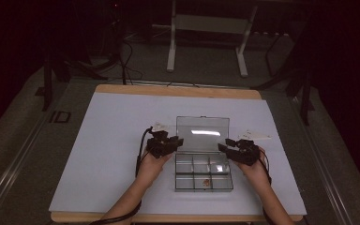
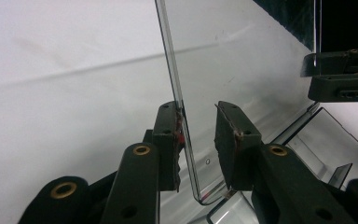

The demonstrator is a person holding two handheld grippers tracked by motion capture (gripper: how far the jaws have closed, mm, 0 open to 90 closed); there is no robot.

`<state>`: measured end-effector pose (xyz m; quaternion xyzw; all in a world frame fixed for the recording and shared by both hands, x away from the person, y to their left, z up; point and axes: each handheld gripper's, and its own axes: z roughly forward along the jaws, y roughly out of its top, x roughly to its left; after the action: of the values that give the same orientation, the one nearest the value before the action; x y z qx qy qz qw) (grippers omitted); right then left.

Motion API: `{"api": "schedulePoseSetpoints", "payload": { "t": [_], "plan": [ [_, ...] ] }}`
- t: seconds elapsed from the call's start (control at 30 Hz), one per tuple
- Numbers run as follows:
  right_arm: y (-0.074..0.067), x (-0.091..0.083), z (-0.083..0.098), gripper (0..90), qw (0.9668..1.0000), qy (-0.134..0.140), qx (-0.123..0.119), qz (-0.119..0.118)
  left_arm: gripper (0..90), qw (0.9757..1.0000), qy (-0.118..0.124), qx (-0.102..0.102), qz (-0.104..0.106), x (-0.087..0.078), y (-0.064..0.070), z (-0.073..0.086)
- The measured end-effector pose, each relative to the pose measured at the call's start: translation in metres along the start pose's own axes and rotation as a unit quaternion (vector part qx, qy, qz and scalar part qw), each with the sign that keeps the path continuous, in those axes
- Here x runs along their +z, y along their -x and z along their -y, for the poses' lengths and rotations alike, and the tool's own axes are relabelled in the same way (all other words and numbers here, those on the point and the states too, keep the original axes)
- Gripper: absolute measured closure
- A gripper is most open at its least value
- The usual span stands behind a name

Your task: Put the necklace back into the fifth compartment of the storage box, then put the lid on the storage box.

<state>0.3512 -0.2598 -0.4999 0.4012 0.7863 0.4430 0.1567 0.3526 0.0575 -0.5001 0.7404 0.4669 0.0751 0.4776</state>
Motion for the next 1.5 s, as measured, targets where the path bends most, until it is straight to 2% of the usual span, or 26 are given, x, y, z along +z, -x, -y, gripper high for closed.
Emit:
{"api": "schedulePoseSetpoints", "payload": {
  "t": [0.5,0.57,1.17,1.33,1.5],
  "plan": [
    [0.000,-0.008,-0.003,56.4,0.9998,0.012,0.007,-0.011,73.9,0.9999,0.008,0.012,0.003,-0.005,0.004,0.000],
    [0.000,-0.010,-0.003,58.2,0.9998,0.014,0.004,-0.011,73.8,0.9997,0.010,0.023,0.003,-0.008,0.006,0.001],
    [-0.001,-0.023,-0.001,63.9,0.9991,0.030,0.001,-0.029,72.7,0.9978,0.015,0.063,0.014,-0.020,0.013,0.003],
    [-0.003,-0.028,0.000,65.9,0.9990,0.032,-0.003,-0.032,71.9,0.9968,0.019,0.077,0.015,-0.024,0.016,0.007],
    [-0.005,-0.031,0.002,68.8,0.9989,0.031,-0.015,-0.032,71.6,0.9950,0.018,0.098,0.008,-0.028,0.021,0.009]
  ]
}}
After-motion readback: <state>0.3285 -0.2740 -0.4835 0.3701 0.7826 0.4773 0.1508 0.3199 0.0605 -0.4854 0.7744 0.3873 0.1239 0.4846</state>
